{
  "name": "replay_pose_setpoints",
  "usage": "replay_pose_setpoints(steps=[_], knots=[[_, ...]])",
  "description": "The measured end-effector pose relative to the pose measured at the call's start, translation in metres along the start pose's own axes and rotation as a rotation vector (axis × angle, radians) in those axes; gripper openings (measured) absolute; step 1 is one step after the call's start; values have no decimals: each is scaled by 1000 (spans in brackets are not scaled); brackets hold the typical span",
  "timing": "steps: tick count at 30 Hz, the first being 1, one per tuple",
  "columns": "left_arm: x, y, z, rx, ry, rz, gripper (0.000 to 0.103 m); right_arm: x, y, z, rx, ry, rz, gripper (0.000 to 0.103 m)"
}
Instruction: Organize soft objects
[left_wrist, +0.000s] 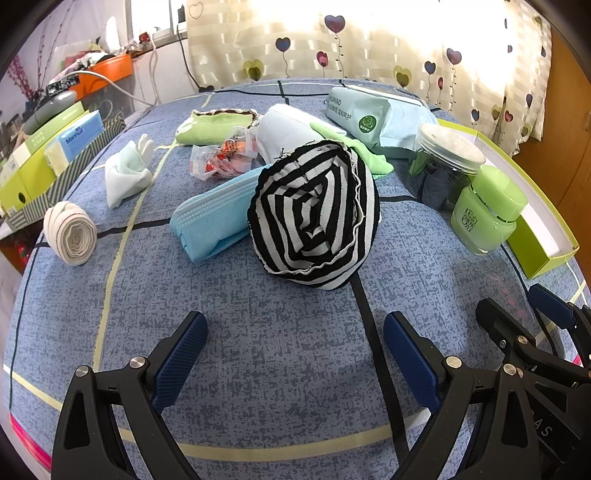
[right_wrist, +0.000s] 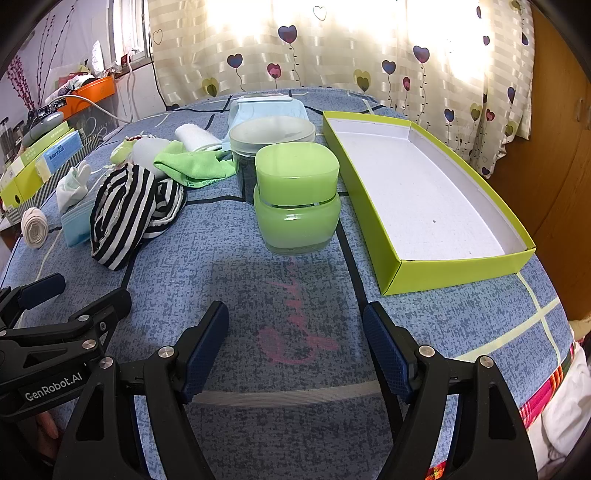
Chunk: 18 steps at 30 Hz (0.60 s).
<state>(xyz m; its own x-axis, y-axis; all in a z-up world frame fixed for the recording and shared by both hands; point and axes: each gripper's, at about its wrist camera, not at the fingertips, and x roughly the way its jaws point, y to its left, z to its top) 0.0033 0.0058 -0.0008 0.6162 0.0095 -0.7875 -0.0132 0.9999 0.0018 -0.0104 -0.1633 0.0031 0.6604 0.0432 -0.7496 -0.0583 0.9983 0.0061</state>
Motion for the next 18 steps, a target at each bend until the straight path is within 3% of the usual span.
replay_pose_setpoints(steps=[18], knots=[[0,0,0,0,-2,1,96,0,0,-1,-1,-2,0,76]])
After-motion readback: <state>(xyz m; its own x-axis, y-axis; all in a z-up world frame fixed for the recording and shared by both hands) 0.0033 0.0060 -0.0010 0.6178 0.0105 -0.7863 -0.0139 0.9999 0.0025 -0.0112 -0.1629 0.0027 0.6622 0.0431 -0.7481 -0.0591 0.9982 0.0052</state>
